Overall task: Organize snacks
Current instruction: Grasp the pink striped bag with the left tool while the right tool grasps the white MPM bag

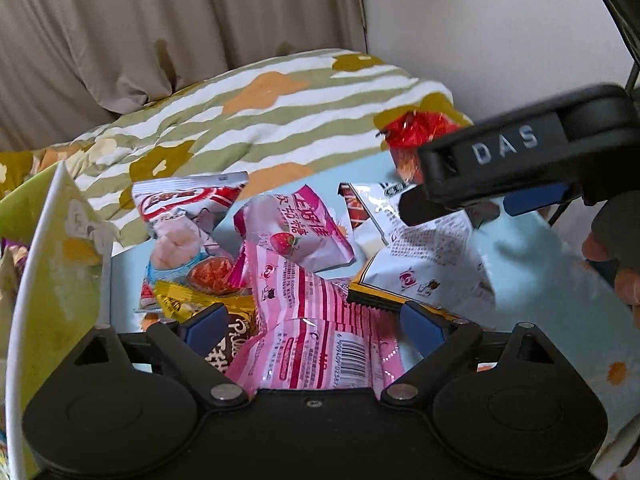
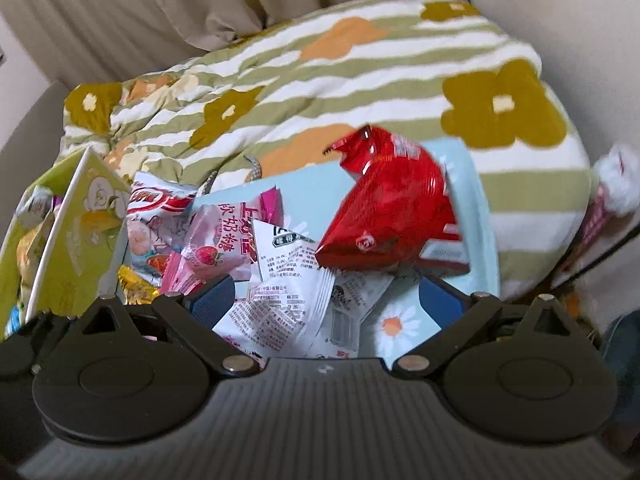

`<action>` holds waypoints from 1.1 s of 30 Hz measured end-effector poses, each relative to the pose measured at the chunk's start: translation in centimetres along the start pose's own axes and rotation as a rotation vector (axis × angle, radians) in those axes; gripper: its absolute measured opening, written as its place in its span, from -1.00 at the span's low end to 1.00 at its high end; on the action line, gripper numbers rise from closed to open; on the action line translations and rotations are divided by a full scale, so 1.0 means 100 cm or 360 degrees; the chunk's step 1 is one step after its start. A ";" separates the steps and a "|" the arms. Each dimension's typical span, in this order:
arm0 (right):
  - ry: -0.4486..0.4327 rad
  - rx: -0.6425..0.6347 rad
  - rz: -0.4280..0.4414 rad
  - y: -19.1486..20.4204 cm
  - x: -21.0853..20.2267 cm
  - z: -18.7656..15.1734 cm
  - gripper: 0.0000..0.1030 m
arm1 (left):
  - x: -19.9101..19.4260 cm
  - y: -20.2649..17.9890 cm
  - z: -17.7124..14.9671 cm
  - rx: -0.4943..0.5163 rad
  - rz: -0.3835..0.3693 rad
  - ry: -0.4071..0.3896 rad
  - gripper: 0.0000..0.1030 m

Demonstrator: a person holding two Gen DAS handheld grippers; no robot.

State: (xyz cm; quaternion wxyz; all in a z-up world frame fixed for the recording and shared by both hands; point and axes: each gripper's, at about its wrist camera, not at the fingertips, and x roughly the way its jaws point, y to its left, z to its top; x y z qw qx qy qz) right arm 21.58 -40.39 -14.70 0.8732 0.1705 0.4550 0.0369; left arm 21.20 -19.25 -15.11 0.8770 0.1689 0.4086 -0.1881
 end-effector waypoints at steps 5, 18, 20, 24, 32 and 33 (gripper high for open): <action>0.0051 0.0099 0.0002 -0.004 0.017 -0.002 1.00 | 0.018 -0.003 -0.004 0.0061 -0.0009 0.0058 0.84; 0.0090 0.0240 0.0023 -0.006 0.037 -0.002 1.00 | 0.030 0.000 -0.011 0.0103 -0.0025 0.0144 0.47; 0.0099 0.0270 0.0029 -0.007 0.040 -0.003 1.00 | 0.029 0.001 -0.011 0.0098 -0.0039 0.0145 0.44; 0.0119 0.0326 0.0060 -0.008 0.045 -0.004 1.00 | 0.027 0.004 -0.012 0.0082 -0.0059 0.0157 0.41; 0.0158 0.0292 0.0136 -0.002 0.047 -0.005 0.75 | 0.013 0.001 -0.018 -0.0007 -0.0083 0.0198 0.39; 0.0162 0.0283 0.0139 -0.002 0.047 -0.006 0.70 | 0.012 0.001 -0.019 -0.0014 -0.0082 0.0201 0.39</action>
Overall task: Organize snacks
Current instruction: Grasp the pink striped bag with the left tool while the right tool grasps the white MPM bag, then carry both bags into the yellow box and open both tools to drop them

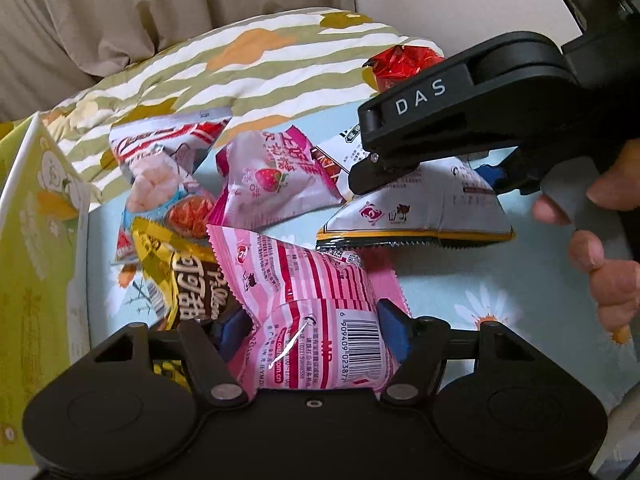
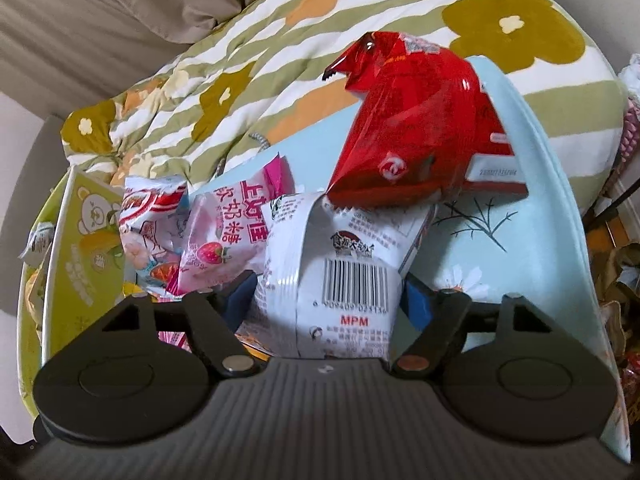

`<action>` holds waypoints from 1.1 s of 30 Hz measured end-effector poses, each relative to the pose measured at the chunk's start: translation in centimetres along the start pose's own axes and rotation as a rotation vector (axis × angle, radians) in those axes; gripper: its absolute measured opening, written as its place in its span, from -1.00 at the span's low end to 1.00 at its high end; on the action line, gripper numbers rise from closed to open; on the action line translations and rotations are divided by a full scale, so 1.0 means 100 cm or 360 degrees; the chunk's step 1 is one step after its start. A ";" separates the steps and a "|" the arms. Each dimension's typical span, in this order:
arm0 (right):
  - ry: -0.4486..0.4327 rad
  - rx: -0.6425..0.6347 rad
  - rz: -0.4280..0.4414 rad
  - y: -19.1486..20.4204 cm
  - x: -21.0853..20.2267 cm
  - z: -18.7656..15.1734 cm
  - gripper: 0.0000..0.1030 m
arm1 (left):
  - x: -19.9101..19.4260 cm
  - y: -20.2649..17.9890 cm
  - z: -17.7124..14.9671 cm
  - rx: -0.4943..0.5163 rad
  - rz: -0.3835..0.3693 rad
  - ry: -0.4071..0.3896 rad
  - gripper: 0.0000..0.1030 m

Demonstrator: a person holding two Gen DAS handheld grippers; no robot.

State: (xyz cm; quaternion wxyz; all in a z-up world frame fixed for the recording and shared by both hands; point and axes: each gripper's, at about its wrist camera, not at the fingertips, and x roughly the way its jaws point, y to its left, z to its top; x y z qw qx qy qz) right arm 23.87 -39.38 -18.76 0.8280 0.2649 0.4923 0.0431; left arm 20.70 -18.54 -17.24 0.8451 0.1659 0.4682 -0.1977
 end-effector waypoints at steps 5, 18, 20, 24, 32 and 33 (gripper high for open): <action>0.0004 -0.0055 0.0004 0.003 -0.002 -0.004 0.53 | -0.007 -0.001 -0.005 -0.0033 0.0007 0.0004 0.39; -0.0031 -0.0160 0.0098 0.019 -0.035 -0.010 0.43 | -0.042 0.002 -0.011 -0.0122 0.0077 -0.0082 0.39; -0.0036 -0.0190 0.0122 0.024 -0.043 -0.010 0.43 | -0.052 0.003 -0.012 -0.0152 0.0095 -0.0110 0.39; -0.0057 -0.0255 0.0181 0.037 -0.060 -0.010 0.43 | -0.074 0.005 -0.015 -0.0209 0.0134 -0.0172 0.39; -0.0112 -0.0438 0.0324 0.073 -0.097 -0.009 0.43 | -0.123 0.011 -0.025 -0.0365 0.0266 -0.0304 0.39; -0.0118 -0.0467 0.0348 0.080 -0.101 -0.009 0.43 | -0.131 0.014 -0.027 -0.0389 0.0291 -0.0321 0.39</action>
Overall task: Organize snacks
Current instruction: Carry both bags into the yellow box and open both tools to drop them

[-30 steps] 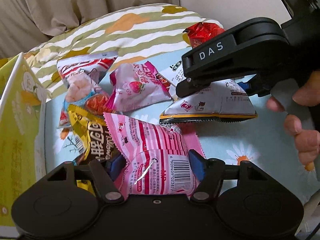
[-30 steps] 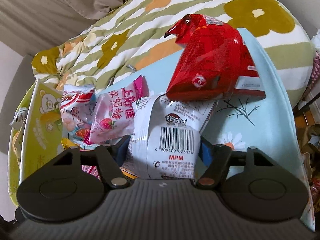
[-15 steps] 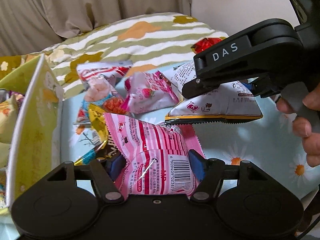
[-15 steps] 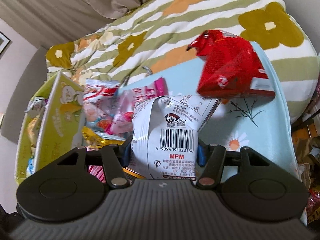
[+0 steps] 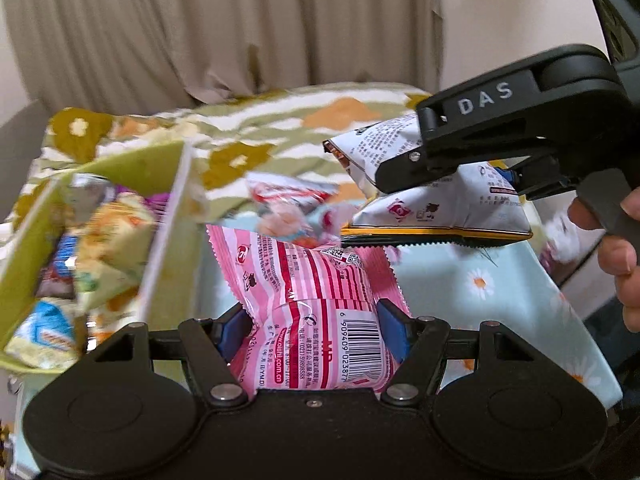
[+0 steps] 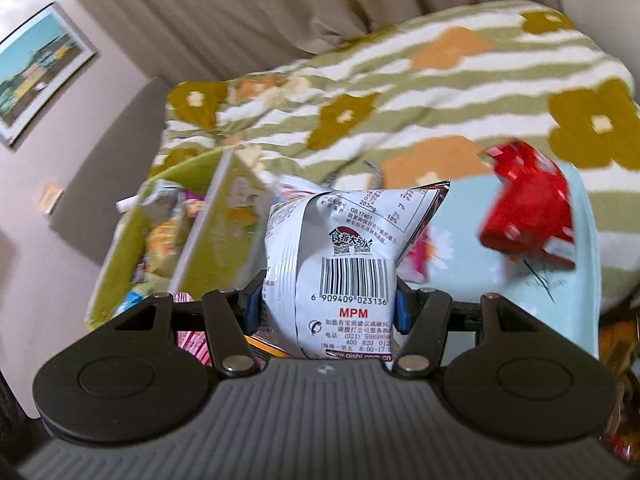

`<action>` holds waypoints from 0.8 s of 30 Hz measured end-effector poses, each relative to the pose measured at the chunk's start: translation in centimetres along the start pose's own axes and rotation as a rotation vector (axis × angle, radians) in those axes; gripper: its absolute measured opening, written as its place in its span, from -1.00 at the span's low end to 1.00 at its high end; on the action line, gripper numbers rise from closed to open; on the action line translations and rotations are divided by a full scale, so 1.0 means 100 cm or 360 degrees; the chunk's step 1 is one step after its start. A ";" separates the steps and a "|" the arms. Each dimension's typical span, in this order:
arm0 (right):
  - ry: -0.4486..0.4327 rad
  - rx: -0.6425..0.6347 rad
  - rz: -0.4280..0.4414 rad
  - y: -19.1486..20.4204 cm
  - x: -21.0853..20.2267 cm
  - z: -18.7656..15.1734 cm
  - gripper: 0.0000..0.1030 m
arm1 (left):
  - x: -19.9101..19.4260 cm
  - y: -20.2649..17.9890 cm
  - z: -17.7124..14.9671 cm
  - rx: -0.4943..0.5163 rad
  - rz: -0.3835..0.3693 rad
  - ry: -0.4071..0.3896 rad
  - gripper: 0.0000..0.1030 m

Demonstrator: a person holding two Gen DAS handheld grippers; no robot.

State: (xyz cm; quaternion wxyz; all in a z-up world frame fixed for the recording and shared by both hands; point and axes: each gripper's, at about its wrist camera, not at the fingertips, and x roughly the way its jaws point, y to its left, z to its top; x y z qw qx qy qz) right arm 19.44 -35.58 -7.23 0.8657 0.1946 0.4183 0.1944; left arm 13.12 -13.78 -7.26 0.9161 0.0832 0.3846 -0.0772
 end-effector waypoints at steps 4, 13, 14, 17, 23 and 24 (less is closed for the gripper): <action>-0.0020 -0.0104 0.0099 0.025 -0.005 0.011 0.43 | -0.023 0.022 0.004 -0.0086 0.0083 -0.0060 0.39; -0.0102 -0.0252 0.0247 0.096 -0.004 0.022 0.43 | -0.063 0.110 0.006 -0.0263 0.0259 -0.0200 0.39; -0.0108 -0.0266 0.0253 0.105 -0.001 0.021 0.43 | -0.065 0.120 0.006 -0.0266 0.0272 -0.0210 0.39; -0.0130 -0.0289 0.0252 0.133 0.009 0.016 0.43 | -0.067 0.159 0.008 -0.0273 0.0283 -0.0231 0.39; -0.0174 -0.0267 0.0191 0.190 0.036 -0.005 0.43 | -0.064 0.232 0.013 -0.0263 0.0243 -0.0248 0.39; -0.0173 -0.0270 0.0178 0.198 0.041 -0.008 0.43 | -0.062 0.242 0.013 -0.0262 0.0231 -0.0247 0.40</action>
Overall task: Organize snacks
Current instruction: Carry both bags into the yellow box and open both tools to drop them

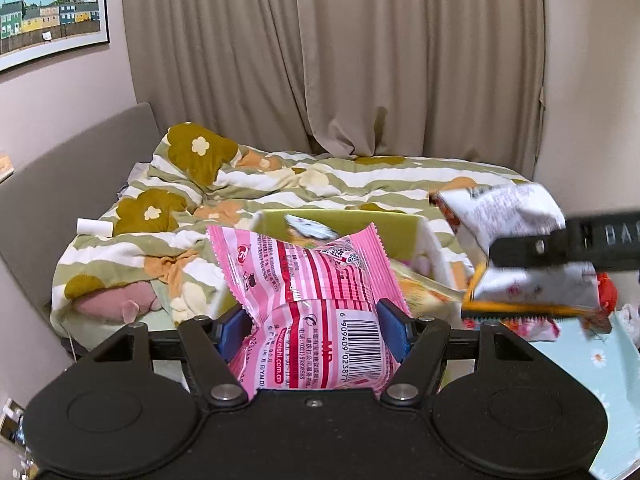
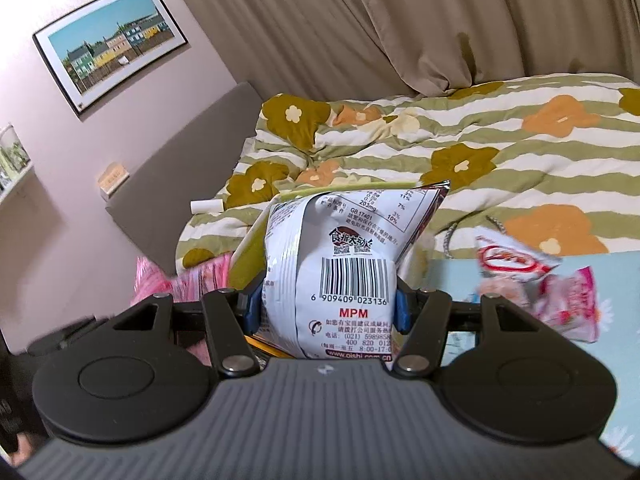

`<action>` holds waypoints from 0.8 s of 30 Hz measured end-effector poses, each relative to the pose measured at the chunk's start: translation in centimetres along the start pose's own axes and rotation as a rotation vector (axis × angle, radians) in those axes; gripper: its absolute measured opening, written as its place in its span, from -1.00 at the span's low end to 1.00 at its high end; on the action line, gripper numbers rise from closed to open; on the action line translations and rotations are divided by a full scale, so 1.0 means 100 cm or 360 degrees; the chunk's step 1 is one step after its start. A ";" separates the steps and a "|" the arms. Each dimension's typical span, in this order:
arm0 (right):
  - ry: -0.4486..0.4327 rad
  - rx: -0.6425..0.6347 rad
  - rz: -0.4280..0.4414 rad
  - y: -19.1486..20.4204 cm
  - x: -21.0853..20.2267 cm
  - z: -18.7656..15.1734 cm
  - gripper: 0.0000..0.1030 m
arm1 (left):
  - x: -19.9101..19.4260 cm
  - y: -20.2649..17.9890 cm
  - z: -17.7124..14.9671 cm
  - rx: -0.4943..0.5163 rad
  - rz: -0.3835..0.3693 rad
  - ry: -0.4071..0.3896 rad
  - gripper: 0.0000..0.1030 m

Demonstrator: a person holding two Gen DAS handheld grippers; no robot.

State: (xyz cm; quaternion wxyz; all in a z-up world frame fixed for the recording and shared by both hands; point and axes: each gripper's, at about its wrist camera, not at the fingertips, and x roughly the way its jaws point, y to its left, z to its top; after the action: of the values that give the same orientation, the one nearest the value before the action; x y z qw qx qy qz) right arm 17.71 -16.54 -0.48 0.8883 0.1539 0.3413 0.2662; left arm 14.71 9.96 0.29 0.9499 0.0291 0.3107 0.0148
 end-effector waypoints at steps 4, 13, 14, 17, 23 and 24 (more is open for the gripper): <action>-0.0004 -0.0022 -0.0083 0.032 0.025 -0.009 0.43 | 0.019 0.031 0.007 0.0001 -0.0086 0.0020 0.40; 0.0003 0.0044 -0.0330 0.069 0.058 -0.034 0.44 | 0.079 0.065 0.020 0.0082 -0.0343 0.0109 0.45; 0.0008 0.0050 -0.0351 0.071 0.060 -0.036 0.44 | 0.085 0.067 0.020 0.0076 -0.0368 0.0121 0.52; 0.0028 0.0056 -0.0416 0.073 0.066 -0.043 0.44 | 0.095 0.071 0.019 0.0058 -0.0401 0.0159 0.89; 0.0047 0.0049 -0.0458 0.074 0.074 -0.051 0.45 | 0.089 0.088 0.004 -0.0032 -0.0389 0.0190 0.95; 0.0043 0.0035 -0.0462 0.074 0.075 -0.052 0.46 | 0.085 0.091 0.002 -0.0054 -0.0383 0.0197 0.95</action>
State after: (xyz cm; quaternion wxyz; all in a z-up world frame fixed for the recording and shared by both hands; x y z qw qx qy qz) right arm 16.09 -5.71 -4.73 0.9110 0.1093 0.3746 0.1333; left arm 21.59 19.39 -4.00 0.9241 -0.0254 0.3698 -0.0924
